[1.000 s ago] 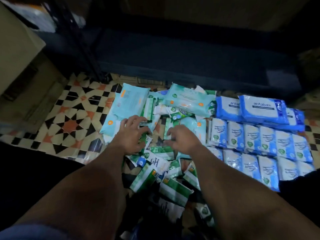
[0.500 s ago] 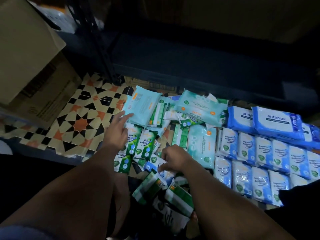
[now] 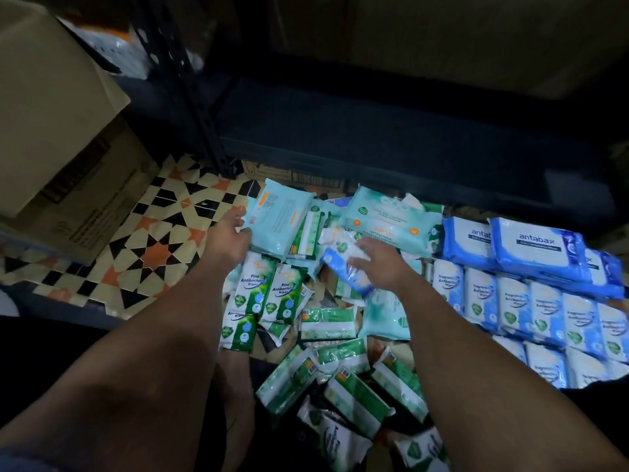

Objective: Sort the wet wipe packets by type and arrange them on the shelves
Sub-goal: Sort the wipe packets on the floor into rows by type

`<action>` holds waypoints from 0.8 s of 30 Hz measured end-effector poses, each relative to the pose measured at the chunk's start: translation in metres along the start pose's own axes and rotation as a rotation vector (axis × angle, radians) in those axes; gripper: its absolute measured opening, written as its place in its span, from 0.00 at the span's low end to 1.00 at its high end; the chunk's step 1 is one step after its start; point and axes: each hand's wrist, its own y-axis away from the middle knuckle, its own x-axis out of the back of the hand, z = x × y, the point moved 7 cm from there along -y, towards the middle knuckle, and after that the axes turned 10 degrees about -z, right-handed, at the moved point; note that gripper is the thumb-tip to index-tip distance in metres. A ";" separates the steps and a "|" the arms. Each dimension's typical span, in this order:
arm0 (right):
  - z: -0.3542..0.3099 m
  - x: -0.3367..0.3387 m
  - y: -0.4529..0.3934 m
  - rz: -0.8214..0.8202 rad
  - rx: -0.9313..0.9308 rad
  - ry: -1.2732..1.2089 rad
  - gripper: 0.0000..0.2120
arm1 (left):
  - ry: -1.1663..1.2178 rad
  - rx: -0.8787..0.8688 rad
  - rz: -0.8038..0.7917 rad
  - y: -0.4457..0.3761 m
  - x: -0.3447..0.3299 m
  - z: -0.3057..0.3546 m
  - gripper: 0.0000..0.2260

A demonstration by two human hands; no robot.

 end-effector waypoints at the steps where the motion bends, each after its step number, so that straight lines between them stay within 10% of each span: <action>1: -0.006 0.013 -0.002 0.054 -0.004 0.031 0.18 | 0.008 -0.009 -0.009 -0.003 -0.002 0.006 0.17; 9: -0.045 0.090 -0.021 0.351 -0.015 0.415 0.18 | 0.016 0.008 0.086 -0.032 0.011 0.022 0.14; 13: -0.031 0.093 -0.035 0.347 -0.118 0.593 0.18 | -0.195 -0.016 -0.063 -0.039 -0.023 0.035 0.31; 19: 0.014 0.073 -0.040 0.155 -0.219 0.502 0.65 | -0.605 0.105 -0.173 -0.040 -0.066 0.039 0.50; 24: 0.030 0.075 -0.054 0.168 -0.217 0.606 0.61 | -0.652 0.117 -0.096 -0.043 -0.069 0.034 0.49</action>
